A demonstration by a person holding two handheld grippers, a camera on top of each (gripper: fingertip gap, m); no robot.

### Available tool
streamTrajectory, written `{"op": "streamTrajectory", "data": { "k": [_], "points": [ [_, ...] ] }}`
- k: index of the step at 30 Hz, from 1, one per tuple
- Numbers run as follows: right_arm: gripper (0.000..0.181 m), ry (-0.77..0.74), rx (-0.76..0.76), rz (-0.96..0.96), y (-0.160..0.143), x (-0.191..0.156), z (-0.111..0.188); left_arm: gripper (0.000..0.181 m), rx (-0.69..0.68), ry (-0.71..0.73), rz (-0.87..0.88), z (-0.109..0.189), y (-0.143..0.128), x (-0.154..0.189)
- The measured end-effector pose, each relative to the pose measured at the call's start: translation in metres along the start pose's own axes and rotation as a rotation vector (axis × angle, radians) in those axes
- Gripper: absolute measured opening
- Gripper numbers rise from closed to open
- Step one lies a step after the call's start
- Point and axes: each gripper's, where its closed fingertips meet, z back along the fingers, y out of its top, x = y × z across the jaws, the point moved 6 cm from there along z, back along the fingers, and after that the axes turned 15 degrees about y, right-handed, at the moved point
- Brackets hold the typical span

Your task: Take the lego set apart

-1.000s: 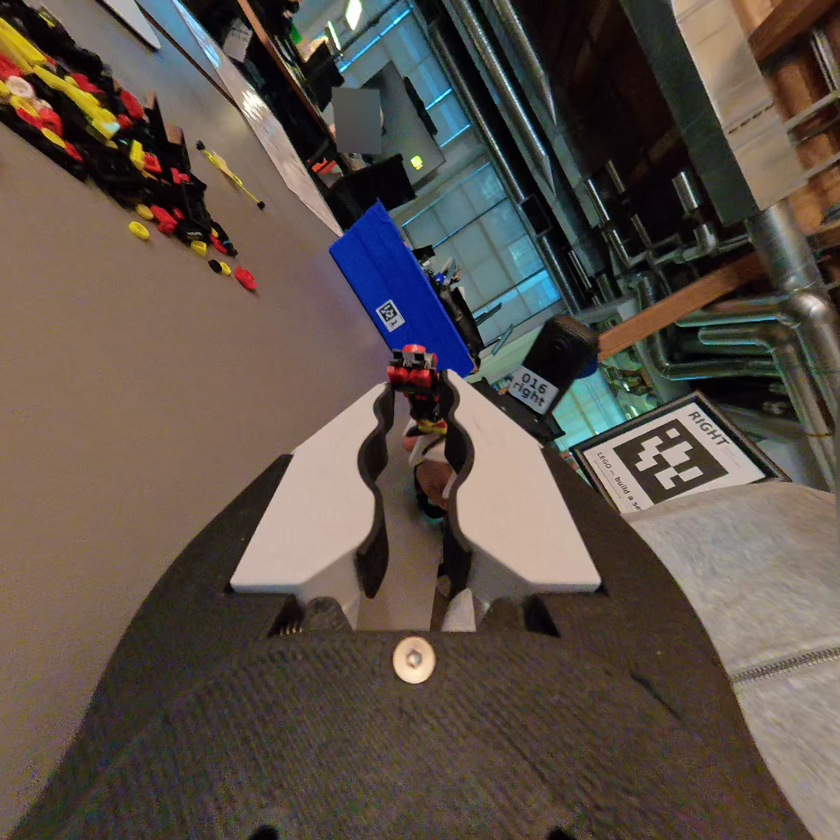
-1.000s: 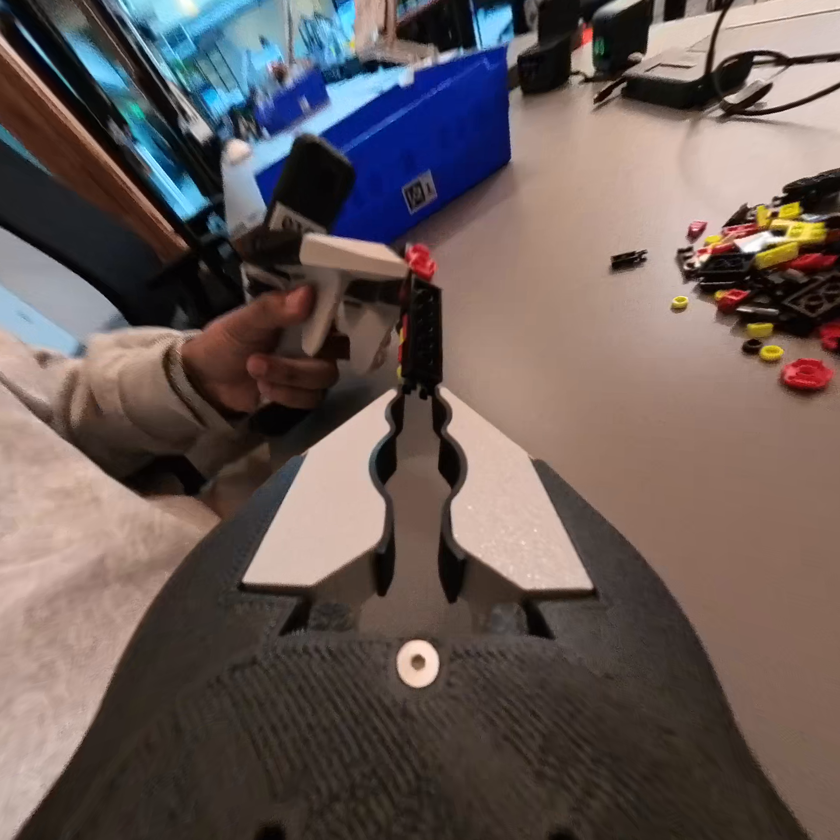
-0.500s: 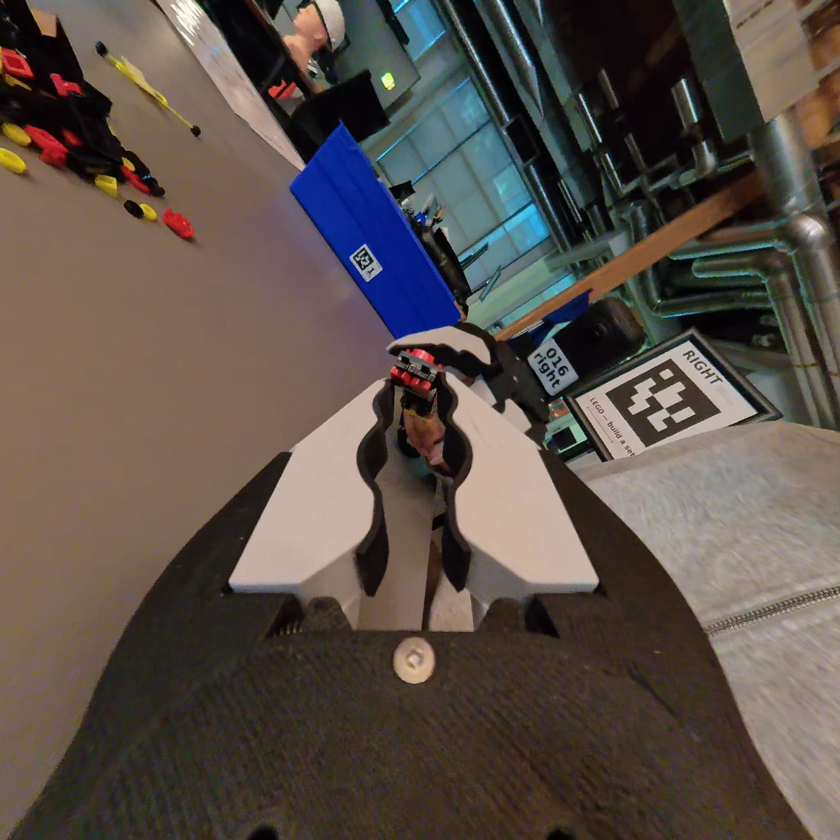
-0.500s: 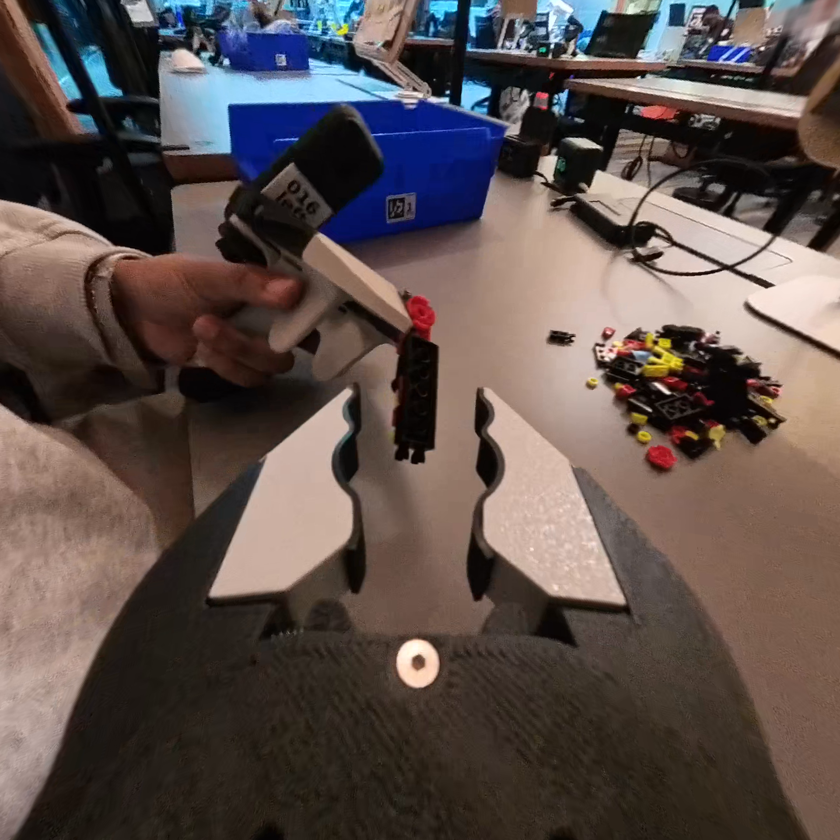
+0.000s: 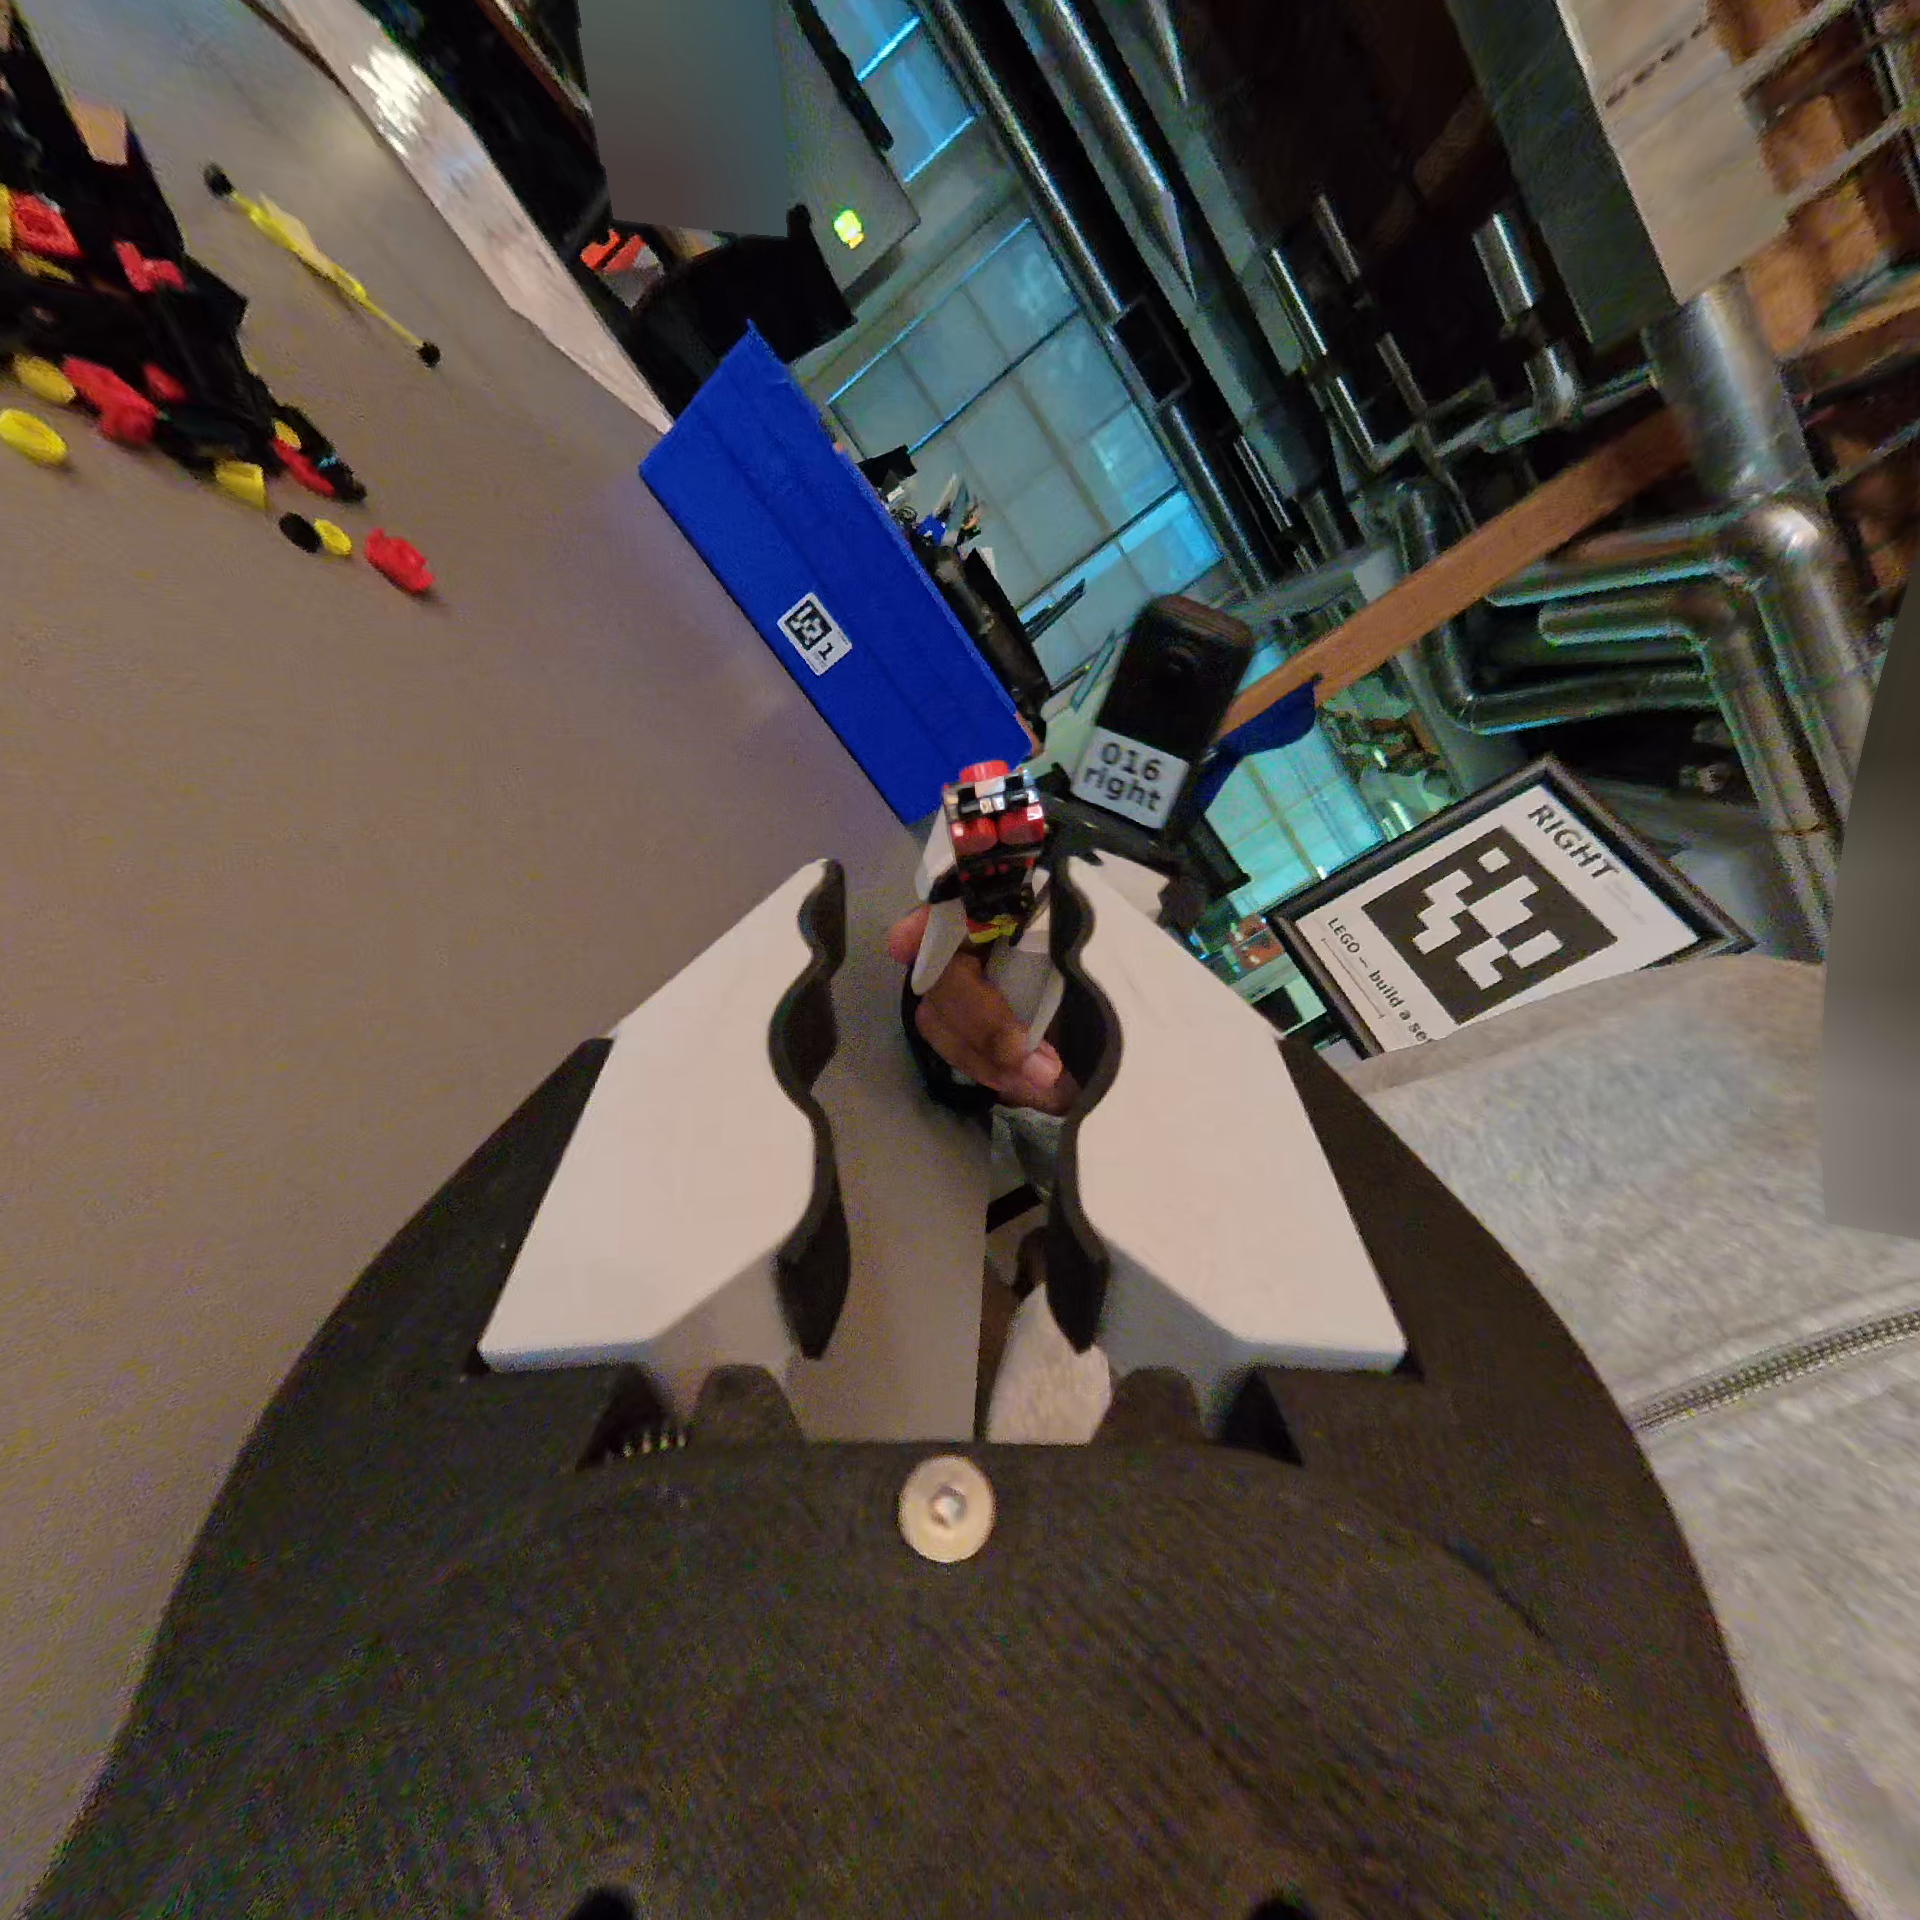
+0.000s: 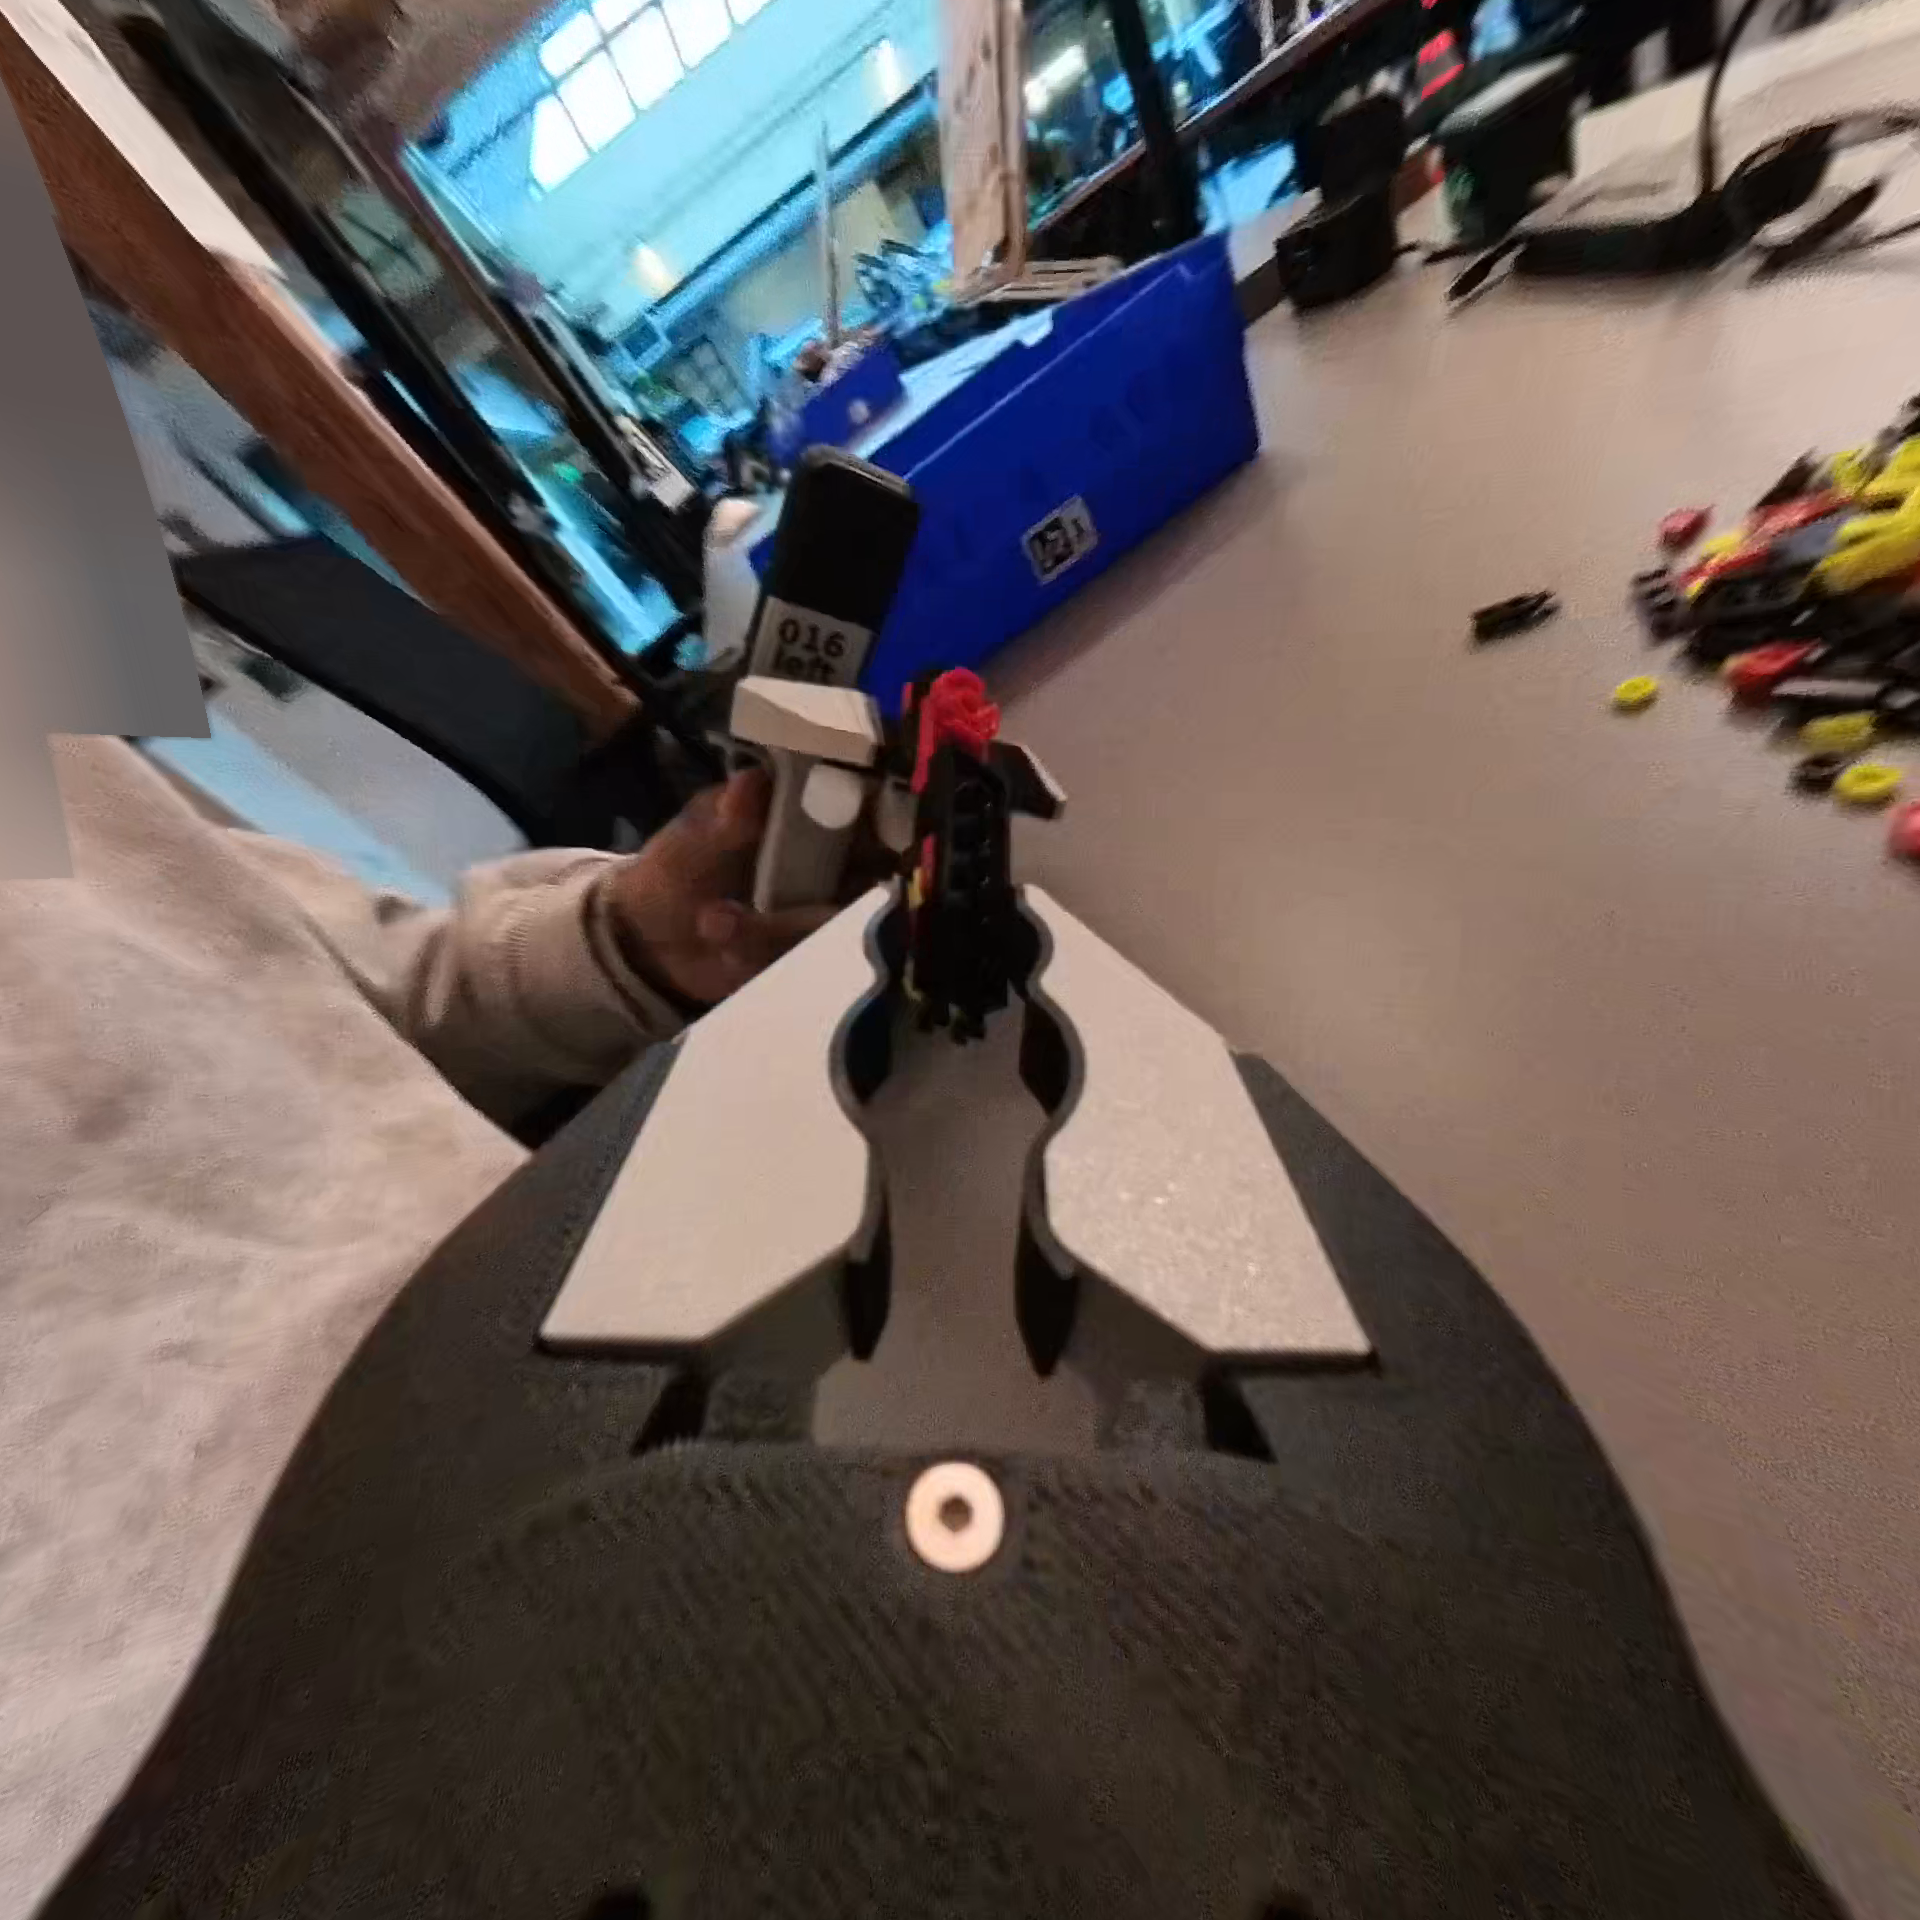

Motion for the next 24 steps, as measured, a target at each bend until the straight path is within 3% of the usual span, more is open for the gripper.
{"op": "streamTrajectory", "data": {
  "k": [5, 9, 12, 13, 18, 21, 24],
  "points": [
    [0.016, 0.169, 0.021, -0.271, -0.009, 0.008, 0.003, 0.067, -0.056, 0.072, -0.240, -0.003, -0.005, 0.004],
    [0.016, 0.184, -0.057, -0.290, -0.016, 0.005, -0.001, 0.023, -0.114, 0.132, -0.393, -0.005, -0.013, 0.008],
    [0.018, 0.163, -0.020, -0.282, -0.013, 0.007, 0.003, 0.017, -0.123, 0.127, -0.361, -0.003, -0.012, 0.006],
    [0.027, 0.146, 0.018, -0.273, -0.010, 0.009, 0.006, 0.016, -0.128, 0.137, -0.326, -0.003, -0.011, 0.003],
    [0.049, 0.109, 0.149, -0.117, 0.009, 0.008, 0.024, 0.015, -0.115, 0.139, -0.110, 0.002, -0.003, -0.013],
    [0.053, 0.044, 0.091, 0.034, 0.011, 0.002, 0.023, 0.015, -0.122, 0.137, -0.074, 0.004, -0.003, -0.015],
    [0.050, -0.069, -0.068, 0.240, 0.005, -0.004, 0.013, 0.016, -0.144, 0.141, -0.088, 0.002, -0.005, -0.014]
  ]
}}
